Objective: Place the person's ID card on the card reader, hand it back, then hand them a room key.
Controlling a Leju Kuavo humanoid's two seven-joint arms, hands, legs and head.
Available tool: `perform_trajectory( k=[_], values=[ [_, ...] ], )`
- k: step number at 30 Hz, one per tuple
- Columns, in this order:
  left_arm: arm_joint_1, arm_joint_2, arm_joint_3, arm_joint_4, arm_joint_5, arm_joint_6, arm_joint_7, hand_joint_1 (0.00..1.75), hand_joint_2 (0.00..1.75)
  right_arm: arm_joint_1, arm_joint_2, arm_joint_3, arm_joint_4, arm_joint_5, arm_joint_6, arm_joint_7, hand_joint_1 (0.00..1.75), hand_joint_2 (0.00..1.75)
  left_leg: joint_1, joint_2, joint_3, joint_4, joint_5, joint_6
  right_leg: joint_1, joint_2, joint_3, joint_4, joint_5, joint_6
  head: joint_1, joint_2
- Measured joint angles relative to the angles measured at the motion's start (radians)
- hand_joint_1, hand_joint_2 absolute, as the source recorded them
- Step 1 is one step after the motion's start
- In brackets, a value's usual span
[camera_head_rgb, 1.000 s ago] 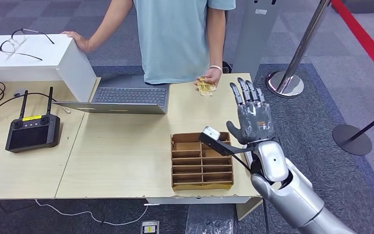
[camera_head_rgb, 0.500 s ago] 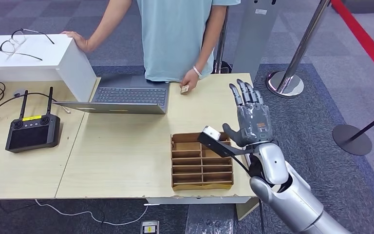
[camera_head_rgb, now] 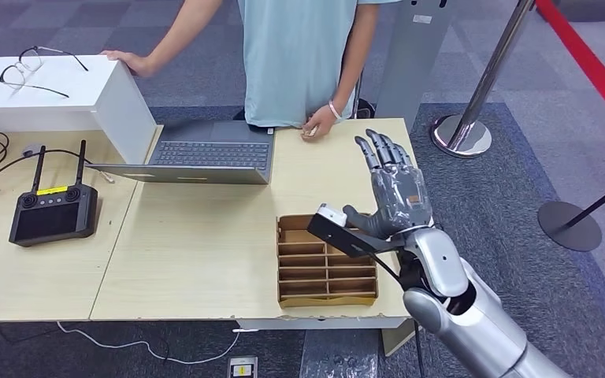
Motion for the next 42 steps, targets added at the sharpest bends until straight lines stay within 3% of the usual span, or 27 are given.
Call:
perform_trajectory(
  k=[4,5,8,9,12,25,31,42],
  values=[
    [0.000,0.000,0.000,0.000,0.003,-0.001,0.000,0.00,1.75,-0.008,-0.004,0.016,-0.025,-0.033,0.061,0.005,0.24,1.75,0.000,0.000,0.000,0.000,0.000,0.000,0.000,0.000,0.000,0.000,0.000,0.000,0.000,0.000],
    [0.000,0.000,0.000,0.000,0.004,-0.001,0.000,0.00,1.75,-0.010,-0.005,0.019,-0.031,-0.039,0.071,0.006,0.41,1.75,0.000,0.000,0.000,0.000,0.000,0.000,0.000,0.000,0.000,0.000,0.000,0.000,0.000,0.000],
    [0.000,-0.001,0.000,0.000,0.005,-0.002,-0.001,0.00,1.75,-0.014,-0.008,0.032,-0.046,-0.055,0.098,0.011,1.13,1.75,0.000,0.000,0.000,0.000,0.000,0.000,0.000,0.000,0.000,0.000,0.000,0.000,0.000,0.000],
    [0.000,-0.001,0.001,0.000,0.006,-0.002,-0.001,0.00,1.75,-0.014,-0.009,0.037,-0.050,-0.059,0.104,0.012,1.18,1.75,0.000,0.000,0.000,0.000,0.000,0.000,0.000,0.000,0.000,0.000,0.000,0.000,0.000,0.000],
    [0.000,-0.001,0.001,0.000,0.008,-0.002,-0.001,0.00,1.75,-0.014,-0.013,0.048,-0.060,-0.068,0.119,0.013,0.93,1.75,0.000,0.000,0.000,0.000,0.000,0.000,0.000,0.000,0.000,0.000,0.000,0.000,0.000,0.000],
    [0.002,-0.002,0.007,0.000,0.016,-0.002,0.002,0.00,1.75,-0.001,-0.037,0.093,-0.082,-0.079,0.139,0.020,0.33,1.75,0.000,0.000,0.000,0.000,0.000,0.000,0.000,0.000,0.000,0.000,0.000,0.000,0.000,0.000],
    [0.004,-0.002,0.017,0.000,0.019,-0.002,0.005,0.00,1.75,0.009,-0.043,0.107,-0.088,-0.080,0.142,0.022,0.18,1.75,0.000,0.000,0.000,0.000,0.000,0.000,0.000,0.000,0.000,0.000,0.000,0.000,0.000,0.000],
    [0.005,-0.003,0.020,0.000,0.019,-0.002,0.003,0.00,1.75,0.037,-0.050,0.121,-0.093,-0.080,0.145,0.025,0.16,1.75,0.000,0.000,0.000,0.000,0.000,0.000,0.000,0.000,0.000,0.000,0.000,0.000,0.000,0.000]
  ],
)
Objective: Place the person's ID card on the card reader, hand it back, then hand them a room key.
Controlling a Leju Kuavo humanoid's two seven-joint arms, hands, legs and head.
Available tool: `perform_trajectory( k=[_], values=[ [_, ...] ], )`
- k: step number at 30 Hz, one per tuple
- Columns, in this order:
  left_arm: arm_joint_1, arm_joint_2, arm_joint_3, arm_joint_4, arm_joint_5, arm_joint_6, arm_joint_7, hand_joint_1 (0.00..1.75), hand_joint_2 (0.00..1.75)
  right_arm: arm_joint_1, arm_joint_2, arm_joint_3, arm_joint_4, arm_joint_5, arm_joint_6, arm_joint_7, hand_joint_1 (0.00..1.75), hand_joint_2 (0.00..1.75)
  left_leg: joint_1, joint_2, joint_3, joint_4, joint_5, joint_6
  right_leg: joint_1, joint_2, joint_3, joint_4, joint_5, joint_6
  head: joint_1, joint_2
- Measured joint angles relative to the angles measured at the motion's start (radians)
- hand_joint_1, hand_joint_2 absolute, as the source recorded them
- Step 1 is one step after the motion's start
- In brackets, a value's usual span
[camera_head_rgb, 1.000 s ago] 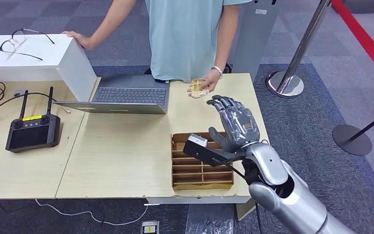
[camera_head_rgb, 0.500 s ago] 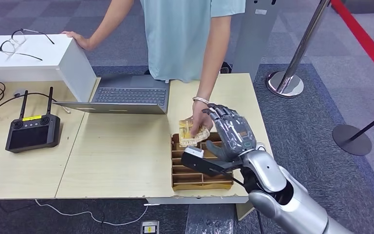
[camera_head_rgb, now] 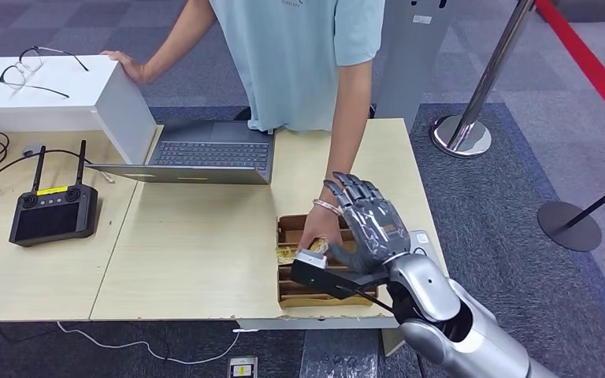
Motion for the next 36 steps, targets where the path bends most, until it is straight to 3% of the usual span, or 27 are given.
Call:
perform_trajectory(
  k=[36],
  values=[
    [0.001,0.000,0.004,0.000,0.001,0.002,-0.002,0.00,1.75,0.030,-0.005,0.000,-0.034,0.023,0.009,-0.004,0.17,1.75,0.000,0.000,0.000,0.000,0.000,0.000,0.000,0.000,0.000,0.000,0.000,0.000,0.000,0.000]
  ],
)
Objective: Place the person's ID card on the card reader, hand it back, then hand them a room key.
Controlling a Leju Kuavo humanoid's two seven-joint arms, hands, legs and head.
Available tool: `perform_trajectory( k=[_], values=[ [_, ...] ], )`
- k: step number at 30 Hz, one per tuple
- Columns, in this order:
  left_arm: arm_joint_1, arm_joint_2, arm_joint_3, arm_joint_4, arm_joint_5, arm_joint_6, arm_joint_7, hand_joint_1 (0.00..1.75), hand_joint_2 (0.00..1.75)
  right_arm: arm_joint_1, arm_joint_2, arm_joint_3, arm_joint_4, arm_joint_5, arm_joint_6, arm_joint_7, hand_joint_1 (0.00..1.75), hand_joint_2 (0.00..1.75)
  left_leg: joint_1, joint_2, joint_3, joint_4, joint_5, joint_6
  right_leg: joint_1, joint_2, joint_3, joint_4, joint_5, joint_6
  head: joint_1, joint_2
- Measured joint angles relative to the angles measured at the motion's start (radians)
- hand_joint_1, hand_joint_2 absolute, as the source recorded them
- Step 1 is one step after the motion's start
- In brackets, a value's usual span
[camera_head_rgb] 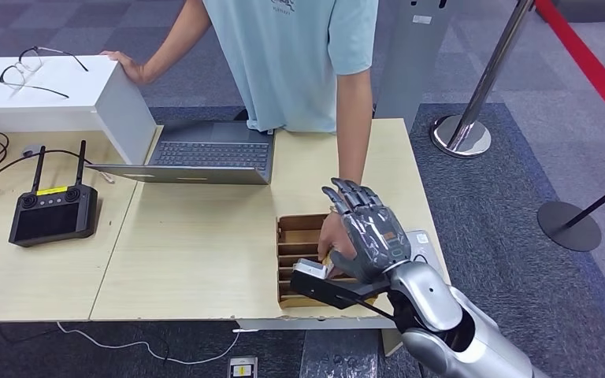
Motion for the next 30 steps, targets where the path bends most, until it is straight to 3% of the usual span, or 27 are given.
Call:
perform_trajectory(
  k=[9,15,25,30],
  values=[
    [0.000,0.000,0.000,0.000,0.000,0.000,0.000,0.00,1.75,0.010,-0.001,0.009,-0.016,0.010,0.022,-0.008,0.35,1.75,0.000,0.000,0.000,0.000,0.000,0.000,0.000,0.000,0.000,0.000,0.000,0.000,0.000,0.000],
    [0.001,0.000,0.000,0.000,0.000,0.000,0.002,0.00,1.75,0.023,-0.001,0.018,-0.025,0.014,0.041,-0.009,0.99,1.75,0.000,0.000,0.000,0.000,0.000,0.000,0.000,0.000,0.000,0.000,0.000,0.000,0.000,0.000],
    [0.001,0.000,0.000,0.000,-0.002,-0.001,0.005,0.00,1.75,0.047,-0.001,0.036,-0.022,-0.003,0.065,-0.019,0.69,1.75,0.000,0.000,0.000,0.000,0.000,0.000,0.000,0.000,0.000,0.000,0.000,0.000,0.000,0.000],
    [0.000,0.000,0.000,0.000,-0.003,-0.002,0.007,0.00,1.75,0.053,-0.001,0.047,-0.014,-0.015,0.072,-0.024,0.68,1.75,0.000,0.000,0.000,0.000,0.000,0.000,0.000,0.000,0.000,0.000,0.000,0.000,0.000,0.000]
  ],
)
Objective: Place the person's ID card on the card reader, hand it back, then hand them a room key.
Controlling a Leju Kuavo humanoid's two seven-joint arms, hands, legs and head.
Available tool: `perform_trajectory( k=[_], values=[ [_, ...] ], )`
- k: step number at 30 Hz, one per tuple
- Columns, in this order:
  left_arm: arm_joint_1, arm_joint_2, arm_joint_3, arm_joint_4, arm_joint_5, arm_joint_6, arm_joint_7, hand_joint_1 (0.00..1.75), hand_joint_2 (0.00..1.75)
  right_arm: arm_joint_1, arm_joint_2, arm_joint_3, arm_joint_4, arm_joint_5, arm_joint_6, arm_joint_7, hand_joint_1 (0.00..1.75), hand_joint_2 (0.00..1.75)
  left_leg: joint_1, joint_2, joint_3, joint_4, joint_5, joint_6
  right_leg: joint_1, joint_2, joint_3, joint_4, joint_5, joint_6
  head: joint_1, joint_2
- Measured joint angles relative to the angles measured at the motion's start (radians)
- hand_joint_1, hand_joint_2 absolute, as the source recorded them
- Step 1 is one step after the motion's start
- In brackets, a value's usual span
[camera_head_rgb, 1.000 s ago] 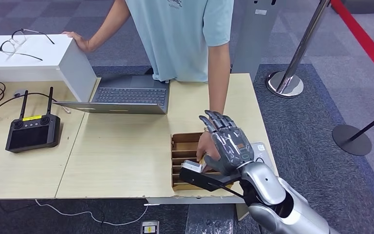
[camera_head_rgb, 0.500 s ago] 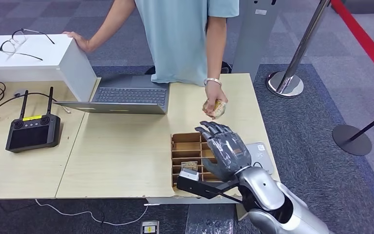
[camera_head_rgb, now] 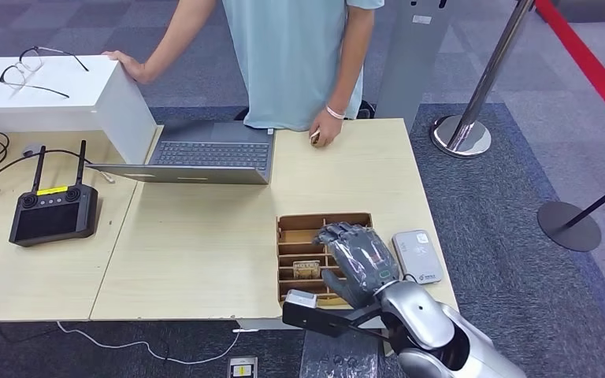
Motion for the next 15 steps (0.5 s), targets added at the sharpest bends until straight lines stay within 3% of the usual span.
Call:
perform_trajectory(
  k=[15],
  values=[
    [-0.001,0.000,0.000,0.000,-0.020,-0.010,0.000,0.00,1.75,-0.007,0.014,0.012,0.070,-0.031,-0.001,-0.017,0.78,1.75,0.000,0.000,0.000,0.000,0.000,0.000,0.000,0.000,0.000,0.000,0.000,0.000,0.000,0.000]
  ],
)
